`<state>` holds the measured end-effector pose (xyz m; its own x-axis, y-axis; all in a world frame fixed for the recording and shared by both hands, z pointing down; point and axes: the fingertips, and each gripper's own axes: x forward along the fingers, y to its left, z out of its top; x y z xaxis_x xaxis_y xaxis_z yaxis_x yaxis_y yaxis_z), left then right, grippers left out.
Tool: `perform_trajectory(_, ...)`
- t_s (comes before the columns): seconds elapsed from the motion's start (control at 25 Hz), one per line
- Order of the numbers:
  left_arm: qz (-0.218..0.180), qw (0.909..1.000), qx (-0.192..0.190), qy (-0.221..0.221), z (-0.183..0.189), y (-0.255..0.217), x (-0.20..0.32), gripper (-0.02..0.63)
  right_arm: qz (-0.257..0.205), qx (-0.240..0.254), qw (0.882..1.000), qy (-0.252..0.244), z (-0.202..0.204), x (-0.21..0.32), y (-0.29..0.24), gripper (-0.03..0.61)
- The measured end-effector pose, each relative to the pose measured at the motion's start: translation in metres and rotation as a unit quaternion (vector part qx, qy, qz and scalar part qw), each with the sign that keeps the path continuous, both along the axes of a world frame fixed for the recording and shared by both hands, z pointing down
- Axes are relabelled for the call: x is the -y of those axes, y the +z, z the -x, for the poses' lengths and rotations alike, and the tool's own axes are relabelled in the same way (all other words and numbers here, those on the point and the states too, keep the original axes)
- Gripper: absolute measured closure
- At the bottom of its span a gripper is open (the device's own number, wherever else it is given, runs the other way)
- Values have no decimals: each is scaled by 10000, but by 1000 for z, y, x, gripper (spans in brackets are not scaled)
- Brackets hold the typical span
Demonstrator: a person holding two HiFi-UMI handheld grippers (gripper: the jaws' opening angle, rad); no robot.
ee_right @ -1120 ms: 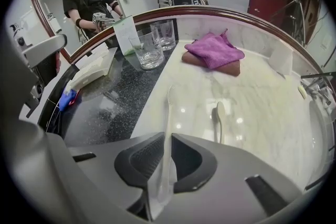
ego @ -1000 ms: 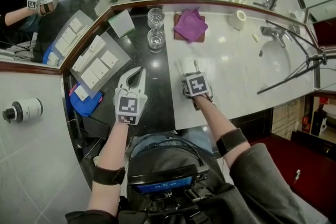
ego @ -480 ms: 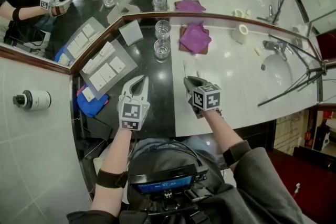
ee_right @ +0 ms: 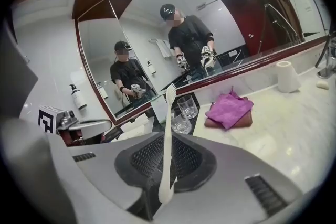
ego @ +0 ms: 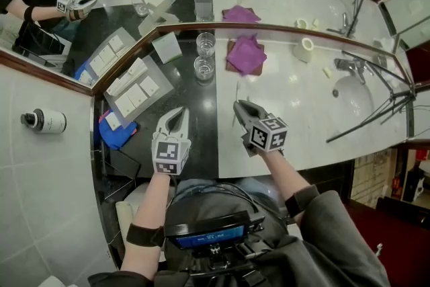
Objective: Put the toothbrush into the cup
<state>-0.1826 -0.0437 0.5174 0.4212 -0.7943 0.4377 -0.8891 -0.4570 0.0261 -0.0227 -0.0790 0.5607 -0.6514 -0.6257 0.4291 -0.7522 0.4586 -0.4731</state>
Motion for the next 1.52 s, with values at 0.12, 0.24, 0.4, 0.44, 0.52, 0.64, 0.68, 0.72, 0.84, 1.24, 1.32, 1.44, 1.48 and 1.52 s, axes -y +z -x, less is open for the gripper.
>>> perform_trajectory(0.12, 26, 9999, -58, -149, -5, -2, -5, 611, -169, 222, 9996, -10, -6, 0, -12, 518)
perform_trajectory(0.24, 53, 9995, -100, -284, -11, -3, -11, 611, -291, 303, 9991, -80, -13, 1, -20, 518)
perform_trajectory(0.4, 55, 9988, -91, -478, -20, 0, -21, 611, -402, 365, 9983, -193, -25, -2, -29, 518)
perform_trajectory(0.44, 43, 9985, -77, -545, -20, 3, -23, 611, -424, 376, 9982, -214, -28, -3, -30, 518)
perform_trajectory(0.52, 92, 9979, -98, -628, -27, 4, -28, 611, -454, 402, 9979, -244, -33, -3, -32, 518)
perform_trajectory(0.64, 160, 9975, -155, -668, -40, 1, -33, 611, -512, 488, 9972, -254, -40, 1, -36, 518)
perform_trajectory(0.68, 165, 9974, -162, -686, -43, 1, -33, 611, -547, 541, 9967, -251, -41, 4, -39, 518)
perform_trajectory(0.72, 157, 9972, -160, -719, -45, 1, -33, 611, -586, 604, 9961, -249, -42, 8, -42, 518)
perform_trajectory(0.84, 103, 9958, -168, -891, -46, 2, -29, 611, -719, 759, 9942, -245, -42, 26, -49, 518)
perform_trajectory(1.24, -7, 9927, -343, -1157, -53, 25, 19, 611, -1210, 1252, 9846, -172, -30, 124, -57, 518)
perform_trajectory(1.32, -40, 9922, -348, -1194, -53, 34, 33, 611, -1302, 1362, 9820, -136, -25, 149, -54, 518)
perform_trajectory(1.44, -115, 9914, -377, -1244, -51, 46, 56, 611, -1387, 1457, 9795, -114, -14, 181, -44, 518)
perform_trajectory(1.48, -131, 9912, -387, -1260, -50, 50, 63, 611, -1403, 1484, 9789, -103, -11, 190, -40, 518)
perform_trajectory(1.52, -146, 9909, -397, -1277, -49, 54, 69, 611, -1417, 1514, 9782, -94, -7, 198, -37, 518)
